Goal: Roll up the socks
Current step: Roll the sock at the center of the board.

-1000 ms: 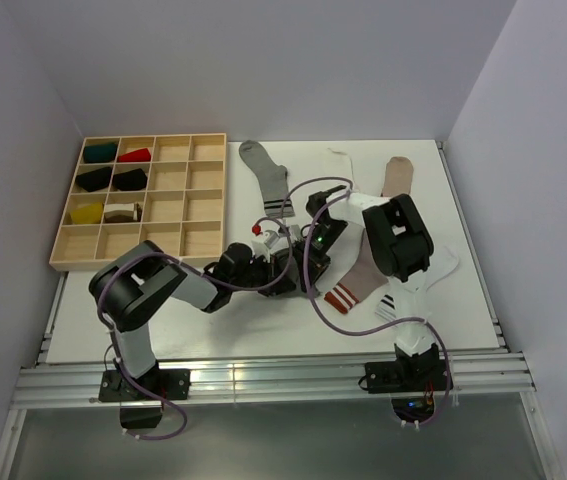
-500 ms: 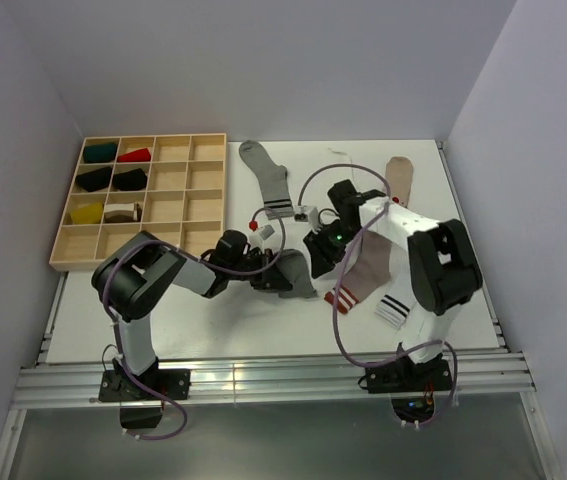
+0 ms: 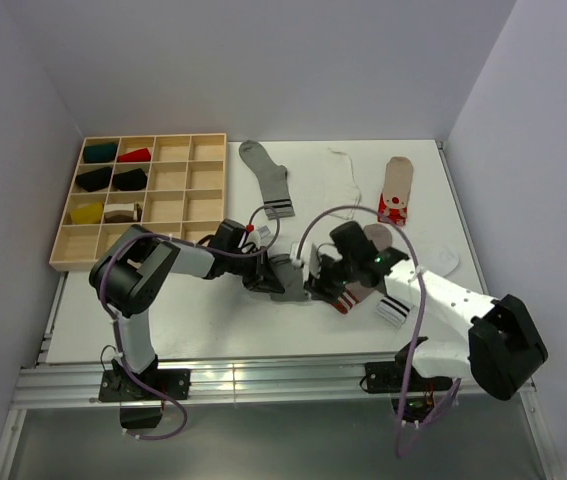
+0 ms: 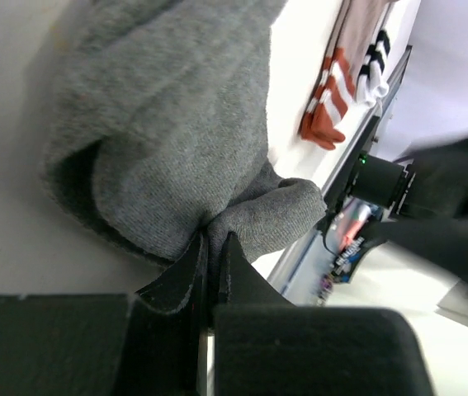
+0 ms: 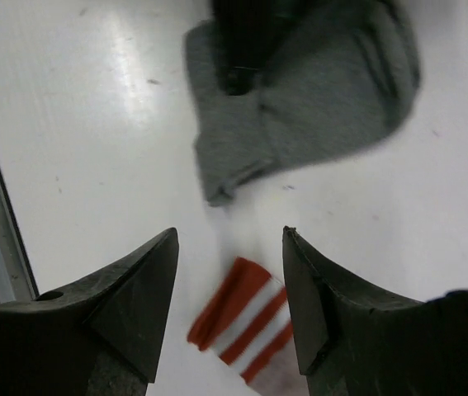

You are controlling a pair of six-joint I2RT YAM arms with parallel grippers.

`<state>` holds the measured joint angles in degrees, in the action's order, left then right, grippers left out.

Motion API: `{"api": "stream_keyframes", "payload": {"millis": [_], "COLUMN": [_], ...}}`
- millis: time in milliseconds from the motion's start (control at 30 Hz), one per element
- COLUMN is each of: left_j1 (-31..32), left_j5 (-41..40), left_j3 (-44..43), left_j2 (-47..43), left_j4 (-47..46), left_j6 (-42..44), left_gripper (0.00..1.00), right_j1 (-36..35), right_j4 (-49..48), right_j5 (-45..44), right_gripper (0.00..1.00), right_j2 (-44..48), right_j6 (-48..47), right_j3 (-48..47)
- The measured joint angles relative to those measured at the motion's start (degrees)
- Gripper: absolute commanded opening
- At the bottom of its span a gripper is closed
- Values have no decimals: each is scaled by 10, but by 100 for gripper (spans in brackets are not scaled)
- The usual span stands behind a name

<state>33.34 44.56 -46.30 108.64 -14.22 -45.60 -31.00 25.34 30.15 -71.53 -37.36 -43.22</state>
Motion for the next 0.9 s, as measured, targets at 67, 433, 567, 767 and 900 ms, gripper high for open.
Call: {"api": "stream_keyframes", "payload": {"millis": [67, 433, 567, 767, 900], "left_j1": [-4, -14, -15, -15, -15], "left_j5": [8, 43, 50, 53, 54], "left_j3": [-8, -26, -30, -31, -31], "left_j2": [3, 14, 18, 19, 19], "left_j4": [25, 98, 107, 114, 115], "left_j6": [0, 2, 3, 3, 3], "left_gripper": [0, 0, 0, 0, 0], "right_j1": [-52, -209, -243, -273, -283], "right_j4": [-30, -170, -205, -239, -256], "right_j5": [-31, -183, -216, -243, -254], "right_gripper": [62, 66, 66, 63, 61], "right_j2": [16, 42, 42, 23, -11], "right_j6": [-7, -44, -58, -67, -72], "right_j3": [36, 136, 146, 147, 147]}}
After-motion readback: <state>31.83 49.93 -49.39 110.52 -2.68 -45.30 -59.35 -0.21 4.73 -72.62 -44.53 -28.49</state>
